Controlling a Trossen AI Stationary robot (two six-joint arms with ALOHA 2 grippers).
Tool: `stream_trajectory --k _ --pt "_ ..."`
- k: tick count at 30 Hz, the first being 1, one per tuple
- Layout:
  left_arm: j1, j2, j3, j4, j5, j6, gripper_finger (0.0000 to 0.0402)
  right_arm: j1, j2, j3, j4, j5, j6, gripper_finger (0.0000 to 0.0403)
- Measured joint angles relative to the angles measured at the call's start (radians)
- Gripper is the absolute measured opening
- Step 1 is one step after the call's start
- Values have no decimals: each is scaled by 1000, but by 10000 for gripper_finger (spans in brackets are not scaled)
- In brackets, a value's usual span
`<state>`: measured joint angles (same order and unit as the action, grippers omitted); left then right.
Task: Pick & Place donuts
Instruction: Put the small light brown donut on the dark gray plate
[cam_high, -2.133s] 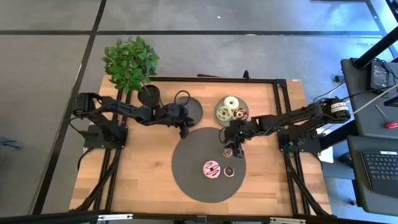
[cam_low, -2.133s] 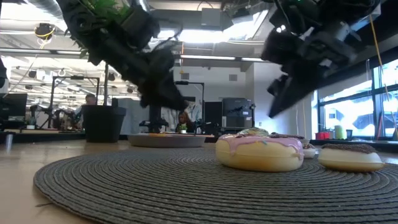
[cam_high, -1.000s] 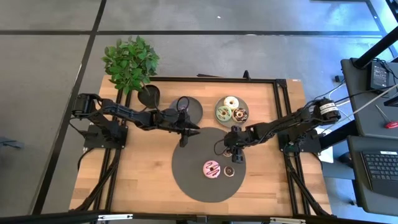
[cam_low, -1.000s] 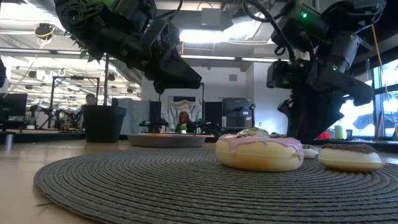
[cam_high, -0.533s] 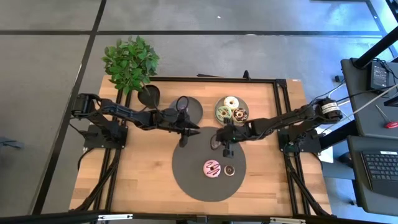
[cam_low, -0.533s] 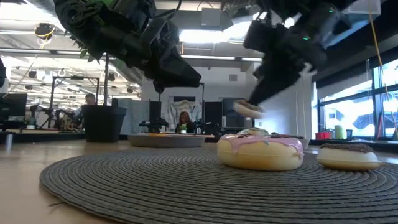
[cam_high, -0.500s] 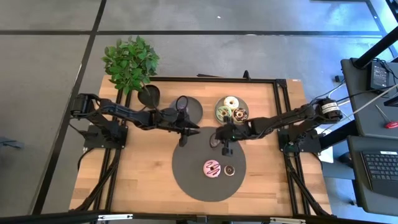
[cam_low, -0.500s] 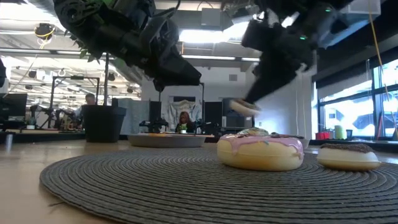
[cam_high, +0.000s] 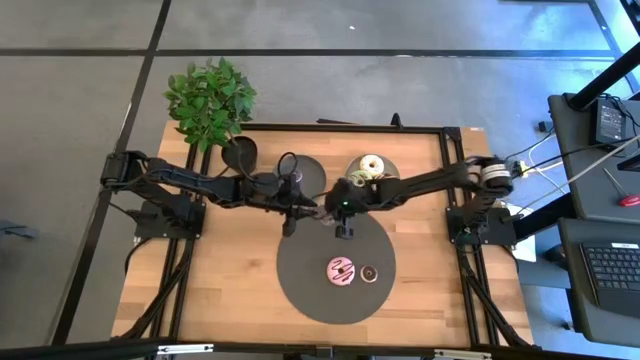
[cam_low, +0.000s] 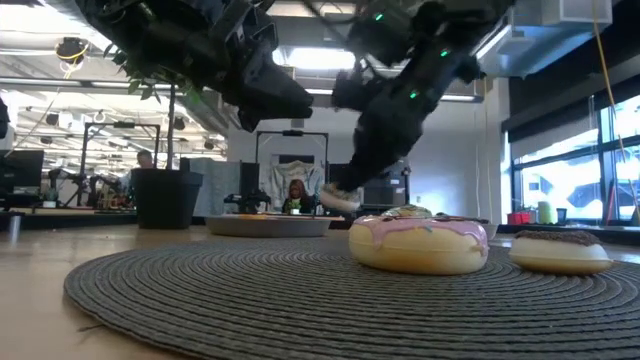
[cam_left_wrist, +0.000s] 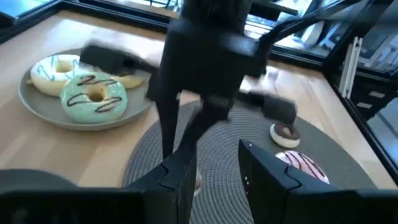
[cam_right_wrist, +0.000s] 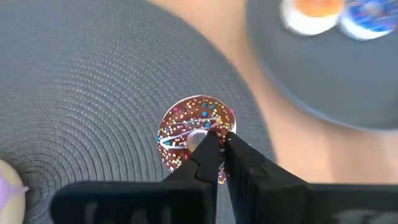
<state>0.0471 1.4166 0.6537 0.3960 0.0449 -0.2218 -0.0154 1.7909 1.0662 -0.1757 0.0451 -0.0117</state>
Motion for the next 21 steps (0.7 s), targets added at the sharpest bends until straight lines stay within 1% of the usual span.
stream_trajectory --k 4,8,13,17,21 --pt "0 0 0 -15 -2 0 114 -2 94 65 -7 -15 -41 34" --pt "0 0 -1 -31 -4 0 115 -2 147 117 -33 -15 -67 36" --pt "-1 0 -1 -49 -2 0 114 -3 159 126 -38 -12 -129 36" --pt "0 0 -1 -54 -4 0 112 -3 159 125 -37 -10 -147 37" --pt "0 0 -1 -55 -6 0 114 -3 159 124 -37 -10 -149 53"
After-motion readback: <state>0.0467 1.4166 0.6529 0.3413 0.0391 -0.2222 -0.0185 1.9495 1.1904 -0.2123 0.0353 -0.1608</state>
